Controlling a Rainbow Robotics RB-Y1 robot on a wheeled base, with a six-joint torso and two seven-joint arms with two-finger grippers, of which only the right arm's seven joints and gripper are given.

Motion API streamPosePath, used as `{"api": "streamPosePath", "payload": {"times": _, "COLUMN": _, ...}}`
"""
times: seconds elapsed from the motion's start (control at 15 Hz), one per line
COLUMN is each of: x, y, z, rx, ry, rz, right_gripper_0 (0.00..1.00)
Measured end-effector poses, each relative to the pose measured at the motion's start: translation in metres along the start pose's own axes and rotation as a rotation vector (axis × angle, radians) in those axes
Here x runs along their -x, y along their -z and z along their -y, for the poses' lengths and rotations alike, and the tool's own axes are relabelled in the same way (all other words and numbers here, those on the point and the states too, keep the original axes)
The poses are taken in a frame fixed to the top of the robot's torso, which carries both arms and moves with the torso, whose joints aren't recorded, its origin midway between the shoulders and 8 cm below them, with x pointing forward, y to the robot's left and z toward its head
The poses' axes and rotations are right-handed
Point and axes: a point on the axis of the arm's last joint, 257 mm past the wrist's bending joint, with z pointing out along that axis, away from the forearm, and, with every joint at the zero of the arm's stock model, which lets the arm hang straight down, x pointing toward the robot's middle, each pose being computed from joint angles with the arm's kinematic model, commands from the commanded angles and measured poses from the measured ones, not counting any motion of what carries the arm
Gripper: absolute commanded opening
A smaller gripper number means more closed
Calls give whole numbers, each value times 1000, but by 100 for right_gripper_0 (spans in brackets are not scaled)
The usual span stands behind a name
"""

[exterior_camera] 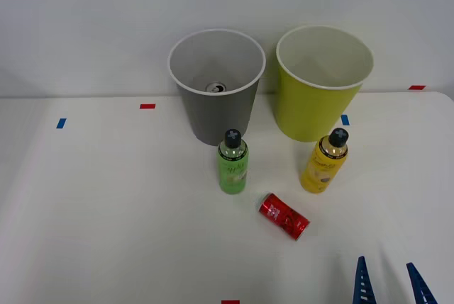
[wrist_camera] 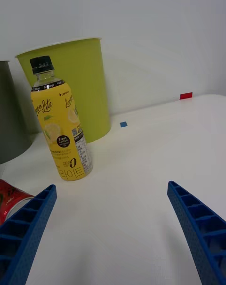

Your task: Put cans in the gray bin, plastic bottles in the light green bin

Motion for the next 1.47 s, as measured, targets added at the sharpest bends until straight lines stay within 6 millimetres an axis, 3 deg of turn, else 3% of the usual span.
{"api": "streamPosePath", "payload": {"times": 1.47, "x": 0, "y": 0, "z": 0, "rx": 0, "ry": 0, "rz": 0, "right_gripper_0": 81}}
